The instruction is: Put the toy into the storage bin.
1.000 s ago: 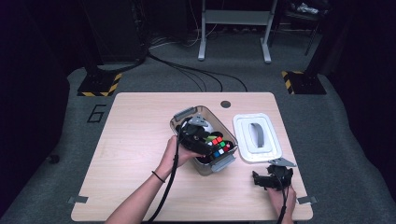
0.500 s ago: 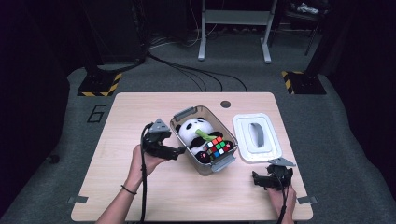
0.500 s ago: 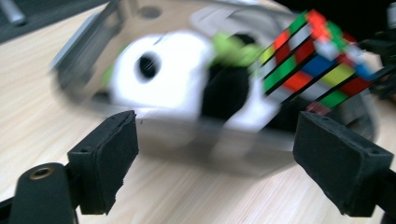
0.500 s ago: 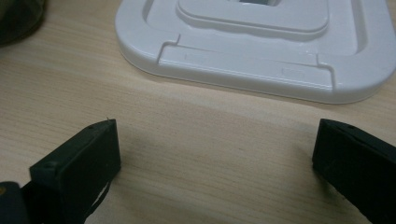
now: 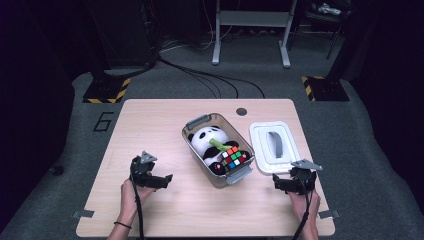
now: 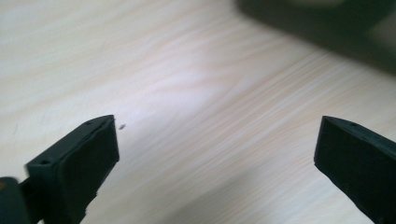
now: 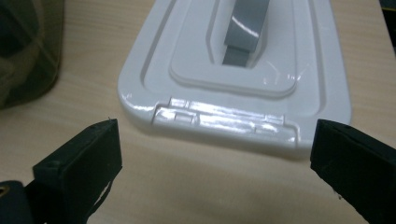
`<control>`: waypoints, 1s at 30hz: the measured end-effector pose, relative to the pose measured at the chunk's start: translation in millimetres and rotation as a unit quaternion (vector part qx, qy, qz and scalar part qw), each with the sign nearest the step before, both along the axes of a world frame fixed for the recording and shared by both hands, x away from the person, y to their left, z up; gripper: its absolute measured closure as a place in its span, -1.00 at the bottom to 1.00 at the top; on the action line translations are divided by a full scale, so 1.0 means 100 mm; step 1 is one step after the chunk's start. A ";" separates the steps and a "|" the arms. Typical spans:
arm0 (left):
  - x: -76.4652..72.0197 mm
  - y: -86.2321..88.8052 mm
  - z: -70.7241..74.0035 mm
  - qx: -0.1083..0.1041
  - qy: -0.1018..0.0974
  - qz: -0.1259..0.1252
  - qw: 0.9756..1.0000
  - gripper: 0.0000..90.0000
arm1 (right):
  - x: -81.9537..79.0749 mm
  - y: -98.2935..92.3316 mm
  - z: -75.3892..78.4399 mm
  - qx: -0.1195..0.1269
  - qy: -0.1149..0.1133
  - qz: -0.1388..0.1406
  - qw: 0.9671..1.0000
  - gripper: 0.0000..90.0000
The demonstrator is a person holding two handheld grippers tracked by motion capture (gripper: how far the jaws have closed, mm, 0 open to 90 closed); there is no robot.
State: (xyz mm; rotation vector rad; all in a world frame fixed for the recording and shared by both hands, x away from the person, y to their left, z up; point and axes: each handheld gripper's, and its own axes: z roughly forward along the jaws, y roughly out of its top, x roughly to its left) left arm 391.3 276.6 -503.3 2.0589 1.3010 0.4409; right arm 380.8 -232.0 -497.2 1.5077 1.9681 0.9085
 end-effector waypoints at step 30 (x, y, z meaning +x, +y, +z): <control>-0.03 0.09 -0.28 0.018 -0.036 0.039 0.998 -1.00 | 1.29 0.10 -0.01 0.003 0.063 -0.035 0.997 0.46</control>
